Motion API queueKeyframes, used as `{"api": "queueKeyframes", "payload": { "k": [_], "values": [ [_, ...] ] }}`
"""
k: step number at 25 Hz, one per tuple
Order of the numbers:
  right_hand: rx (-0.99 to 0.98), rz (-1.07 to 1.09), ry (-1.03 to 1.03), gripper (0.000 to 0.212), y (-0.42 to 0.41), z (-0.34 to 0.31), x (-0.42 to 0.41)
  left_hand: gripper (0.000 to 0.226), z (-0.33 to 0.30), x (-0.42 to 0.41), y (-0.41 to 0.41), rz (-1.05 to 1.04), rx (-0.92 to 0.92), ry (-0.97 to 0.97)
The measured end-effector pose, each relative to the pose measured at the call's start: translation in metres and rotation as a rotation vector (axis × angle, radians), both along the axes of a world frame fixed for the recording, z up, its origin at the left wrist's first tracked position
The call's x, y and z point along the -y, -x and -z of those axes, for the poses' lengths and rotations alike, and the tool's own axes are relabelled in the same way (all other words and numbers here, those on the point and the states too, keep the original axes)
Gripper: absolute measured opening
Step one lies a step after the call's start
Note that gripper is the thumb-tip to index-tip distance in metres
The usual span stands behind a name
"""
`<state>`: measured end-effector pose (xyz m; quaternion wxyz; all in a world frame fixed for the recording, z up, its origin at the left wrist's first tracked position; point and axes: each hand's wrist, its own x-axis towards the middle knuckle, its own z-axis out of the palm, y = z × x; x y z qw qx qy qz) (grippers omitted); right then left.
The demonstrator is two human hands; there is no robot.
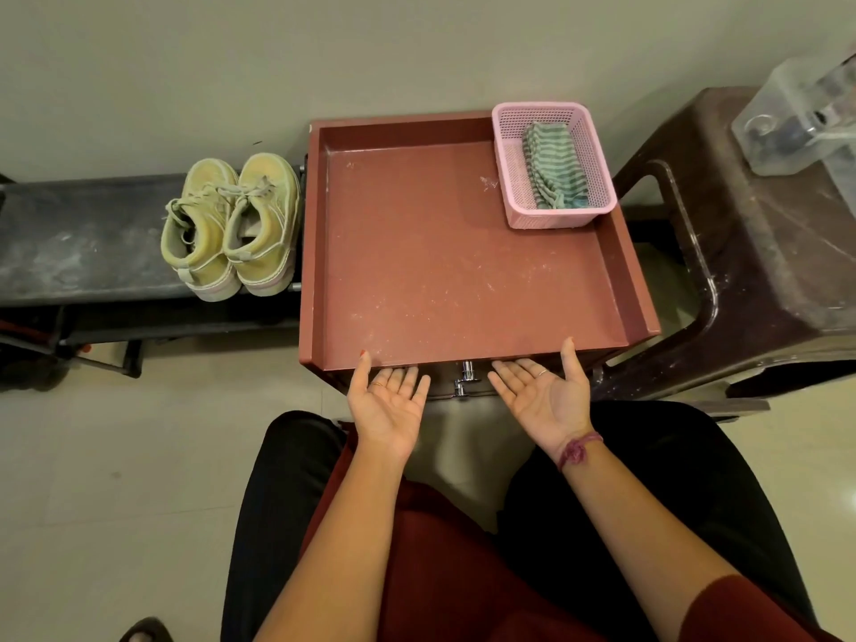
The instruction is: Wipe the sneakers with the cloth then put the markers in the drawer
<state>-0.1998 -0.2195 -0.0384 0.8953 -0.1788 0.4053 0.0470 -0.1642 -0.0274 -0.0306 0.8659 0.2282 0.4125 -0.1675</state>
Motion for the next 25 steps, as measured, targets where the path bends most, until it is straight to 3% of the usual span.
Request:
{"api": "queueKeyframes", "payload": {
  "k": [25],
  "values": [
    [0.027,0.019,0.02,0.101,0.007,-0.026,0.003,0.077,-0.017,0.001,0.014,0.047,0.053,-0.031]
  ]
}}
